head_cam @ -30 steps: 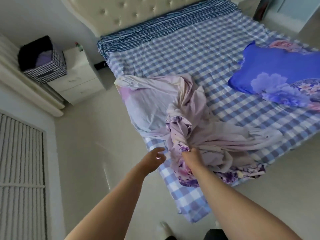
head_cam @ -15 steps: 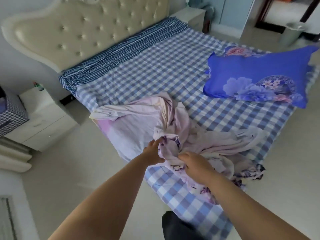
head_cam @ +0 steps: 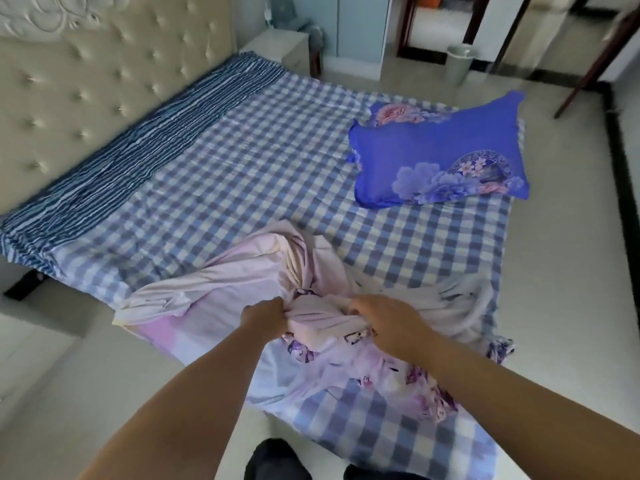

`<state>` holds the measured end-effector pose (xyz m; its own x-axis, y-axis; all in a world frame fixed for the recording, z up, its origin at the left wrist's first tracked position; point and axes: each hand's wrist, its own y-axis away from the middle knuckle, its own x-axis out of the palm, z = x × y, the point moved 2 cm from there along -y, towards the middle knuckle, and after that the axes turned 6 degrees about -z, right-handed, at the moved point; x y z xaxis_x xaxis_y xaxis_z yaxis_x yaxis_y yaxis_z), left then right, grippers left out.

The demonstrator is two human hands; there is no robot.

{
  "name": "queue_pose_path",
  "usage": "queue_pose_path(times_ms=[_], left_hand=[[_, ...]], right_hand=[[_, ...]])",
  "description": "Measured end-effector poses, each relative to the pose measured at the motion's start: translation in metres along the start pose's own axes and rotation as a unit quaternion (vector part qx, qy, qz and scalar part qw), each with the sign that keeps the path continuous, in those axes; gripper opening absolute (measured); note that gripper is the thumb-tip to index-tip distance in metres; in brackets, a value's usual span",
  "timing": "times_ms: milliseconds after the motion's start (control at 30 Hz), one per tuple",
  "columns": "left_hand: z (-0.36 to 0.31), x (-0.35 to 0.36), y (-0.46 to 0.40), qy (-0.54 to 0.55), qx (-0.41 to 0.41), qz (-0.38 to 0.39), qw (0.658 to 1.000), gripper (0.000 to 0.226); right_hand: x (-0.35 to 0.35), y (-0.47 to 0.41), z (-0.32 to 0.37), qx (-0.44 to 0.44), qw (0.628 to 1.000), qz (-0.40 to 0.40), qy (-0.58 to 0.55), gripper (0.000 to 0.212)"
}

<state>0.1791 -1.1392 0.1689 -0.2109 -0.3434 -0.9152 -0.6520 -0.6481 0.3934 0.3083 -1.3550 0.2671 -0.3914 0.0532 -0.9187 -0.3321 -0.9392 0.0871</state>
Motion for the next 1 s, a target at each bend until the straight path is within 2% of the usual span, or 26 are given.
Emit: queue_pose_path(times_ms=[100,167,200,233,300,367,400,467,500,567,633,667,700,733,767,800,833,867,900,933,967,1000], left_hand=[[0.020,-0.065,-0.046,0.055,-0.007,-0.102,0.993,0.027],[0.021,-0.126,-0.076,0.134,-0.005,-0.143,0.981,0.022],[0.019,-0.160,-0.088,0.179,0.001,-0.169,0.969,0.021],[0.017,-0.194,-0.095,0.231,0.011,-0.199,0.952,0.020],[0.019,-0.258,-0.104,0.347,0.044,-0.267,0.898,0.017],[0.026,-0.310,-0.106,0.431,0.100,-0.321,0.837,0.017],[0.029,-0.331,-0.106,0.443,0.141,-0.335,0.820,0.019],[0.033,-0.356,-0.113,0.427,0.210,-0.314,0.822,0.025],[0.034,-0.362,-0.117,0.417,0.228,-0.286,0.832,0.029],[0.033,-0.363,-0.124,0.399,0.242,-0.214,0.858,0.035],[0.027,-0.355,-0.123,0.430,0.240,-0.149,0.858,0.021],[0.021,-0.352,-0.118,0.469,0.235,-0.113,0.844,0.014],[0.013,-0.349,-0.114,0.506,0.215,-0.074,0.832,0.016],[0.004,-0.346,-0.109,0.524,0.184,-0.035,0.831,0.024],[-0.004,-0.343,-0.108,0.502,0.151,0.000,0.852,0.039],[-0.012,-0.340,-0.106,0.464,0.135,0.037,0.875,0.055],[-0.019,-0.336,-0.104,0.424,0.129,0.066,0.894,0.070],[-0.026,-0.334,-0.099,0.396,0.130,0.100,0.903,0.085],[-0.033,-0.332,-0.097,0.381,0.131,0.137,0.905,0.094],[-0.039,-0.330,-0.097,0.384,0.135,0.159,0.899,0.092],[-0.046,-0.330,-0.093,0.396,0.143,0.175,0.890,0.081],[-0.055,-0.334,-0.088,0.409,0.152,0.183,0.881,0.072]], right_hand=[[-0.014,-0.045,-0.016,0.158,0.986,0.039,0.038,0.071],[-0.022,-0.082,-0.020,0.210,0.971,0.071,0.094,0.065],[-0.030,-0.104,-0.021,0.234,0.965,0.050,0.104,0.056],[-0.044,-0.126,-0.019,0.259,0.960,0.003,0.105,0.047],[-0.088,-0.170,-0.011,0.305,0.934,-0.168,0.085,0.041],[-0.139,-0.201,0.006,0.326,0.871,-0.365,0.051,0.045],[-0.162,-0.211,0.014,0.323,0.833,-0.447,0.038,0.046],[-0.197,-0.220,0.022,0.313,0.777,-0.545,0.034,0.046],[-0.209,-0.222,0.022,0.321,0.765,-0.557,0.032,0.049],[-0.216,-0.231,0.014,0.416,0.762,-0.496,-0.019,0.070],[-0.203,-0.241,0.005,0.504,0.762,-0.399,-0.080,0.089],[-0.194,-0.243,0.009,0.500,0.775,-0.371,-0.105,0.083],[-0.183,-0.244,0.016,0.476,0.793,-0.344,-0.165,0.063],[-0.166,-0.244,0.027,0.446,0.799,-0.304,-0.267,0.033],[-0.143,-0.242,0.044,0.401,0.824,-0.230,-0.327,0.009],[-0.124,-0.239,0.060,0.331,0.846,-0.160,-0.386,0.014],[-0.099,-0.238,0.069,0.291,0.867,-0.102,-0.391,0.038],[-0.080,-0.231,0.072,0.267,0.890,-0.101,-0.355,0.074],[-0.063,-0.230,0.070,0.240,0.909,-0.160,-0.301,0.098],[-0.050,-0.229,0.066,0.213,0.912,-0.198,-0.290,0.103],[-0.045,-0.229,0.065,0.191,0.913,-0.206,-0.297,0.087],[-0.043,-0.223,0.063,0.201,0.911,-0.190,-0.304,0.056]])
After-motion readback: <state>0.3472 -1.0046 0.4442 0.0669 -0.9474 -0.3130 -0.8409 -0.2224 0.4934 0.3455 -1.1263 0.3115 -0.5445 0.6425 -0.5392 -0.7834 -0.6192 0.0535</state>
